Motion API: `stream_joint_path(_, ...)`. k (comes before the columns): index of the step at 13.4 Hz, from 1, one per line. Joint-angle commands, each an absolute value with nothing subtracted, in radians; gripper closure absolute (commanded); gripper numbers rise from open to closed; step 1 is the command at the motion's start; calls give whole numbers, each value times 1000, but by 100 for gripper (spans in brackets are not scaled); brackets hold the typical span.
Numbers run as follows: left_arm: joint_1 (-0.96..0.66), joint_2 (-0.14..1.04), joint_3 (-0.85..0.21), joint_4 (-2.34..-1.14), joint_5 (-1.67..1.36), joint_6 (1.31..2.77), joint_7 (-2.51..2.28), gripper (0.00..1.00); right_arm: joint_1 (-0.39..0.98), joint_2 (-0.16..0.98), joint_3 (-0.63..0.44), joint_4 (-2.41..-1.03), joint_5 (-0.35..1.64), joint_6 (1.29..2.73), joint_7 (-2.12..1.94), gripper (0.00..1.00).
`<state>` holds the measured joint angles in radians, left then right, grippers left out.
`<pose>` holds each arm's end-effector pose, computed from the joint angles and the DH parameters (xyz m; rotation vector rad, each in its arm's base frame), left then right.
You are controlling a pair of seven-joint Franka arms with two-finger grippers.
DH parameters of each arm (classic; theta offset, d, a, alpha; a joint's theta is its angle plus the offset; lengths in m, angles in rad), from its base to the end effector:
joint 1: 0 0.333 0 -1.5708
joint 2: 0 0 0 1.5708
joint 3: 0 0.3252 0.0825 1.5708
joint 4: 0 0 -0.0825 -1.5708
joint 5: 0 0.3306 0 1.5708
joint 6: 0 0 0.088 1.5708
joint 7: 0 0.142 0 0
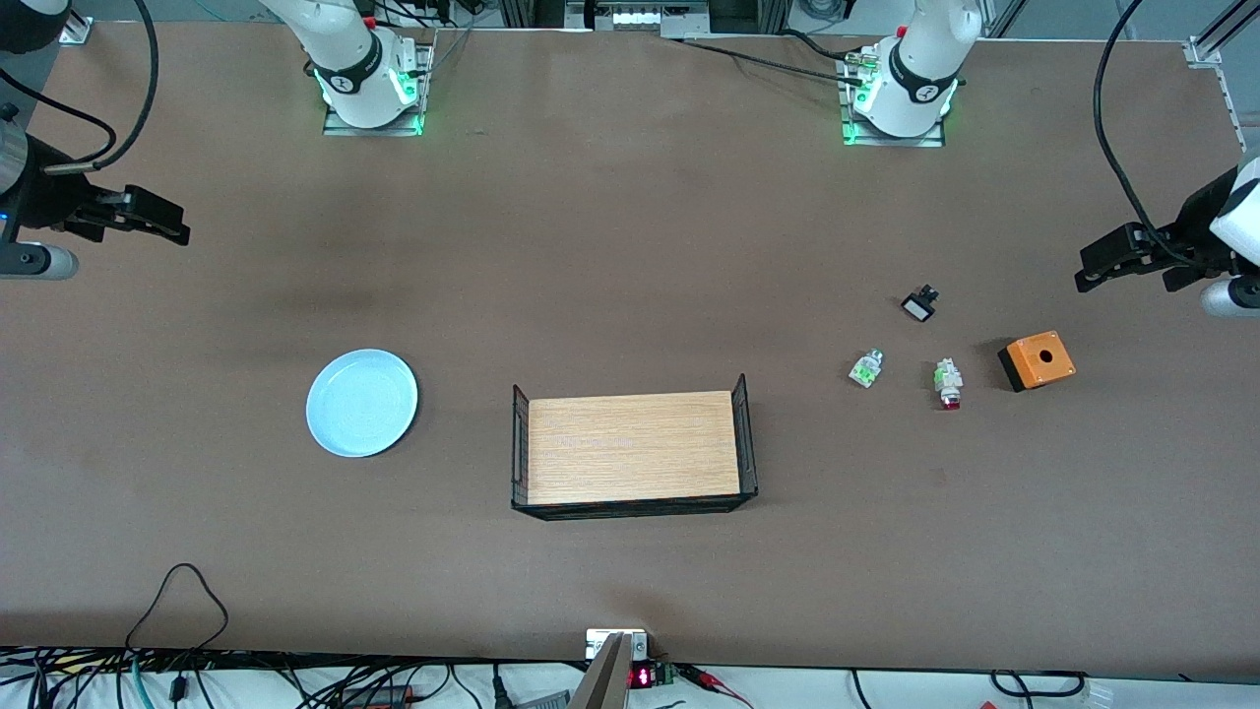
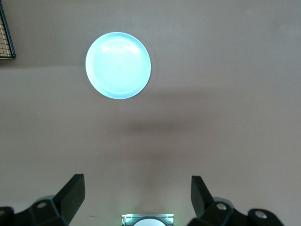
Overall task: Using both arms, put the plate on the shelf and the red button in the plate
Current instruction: 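Move the right gripper over the light-blue plate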
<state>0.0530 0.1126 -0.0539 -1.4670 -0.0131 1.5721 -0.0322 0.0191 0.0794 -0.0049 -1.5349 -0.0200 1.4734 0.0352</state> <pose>0.5367 -0.0006 0.5839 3.1222 0.0495 -0.0119 0.5091 0.0043 0.5658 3.1099 -0.0335 -0.2186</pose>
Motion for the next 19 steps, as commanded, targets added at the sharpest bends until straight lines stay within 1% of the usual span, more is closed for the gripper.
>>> stream_joint_path(1, 57, 110, -55, -1451, -31, 1554, -23, 0, 11, 139, -3, -1491, -21, 1506, 43, 0)
stream_joint_path(4, 58, 118, -54, -1453, -31, 1555, -23, 0, 9, 207, -6, -1491, -23, 1554, 49, 0)
stream_joint_path(6, 57, 139, -54, -1454, -31, 1555, -23, 0, 9, 296, -8, -1491, -23, 1612, 51, 0)
stream_joint_path(11, 52, 268, -54, -1450, -31, 1568, -14, 0, -14, 449, -8, -1491, -14, 1773, 54, 0)
stream_joint_path(12, 54, 279, -54, -1451, -26, 1583, -14, 0, -18, 474, -6, -1491, -12, 1810, 55, 0)
stream_joint_path(13, 57, 284, -54, -1471, -20, 1642, -8, 0, -17, 507, -6, -1491, -12, 1854, 75, 0)
stream_joint_path(15, 57, 339, -54, -1505, -20, 1709, -5, 0, -15, 560, -6, -1494, -12, 1926, 162, 0)
stream_joint_path(17, 55, 391, -54, -1506, -20, 1746, -3, 0, -11, 604, -3, -1496, -11, 1940, 173, 0)
stream_joint_path(19, 55, 414, -55, -1551, -18, 1794, -2, 0, 3, 639, -2, -1496, -9, 1944, 187, 0)
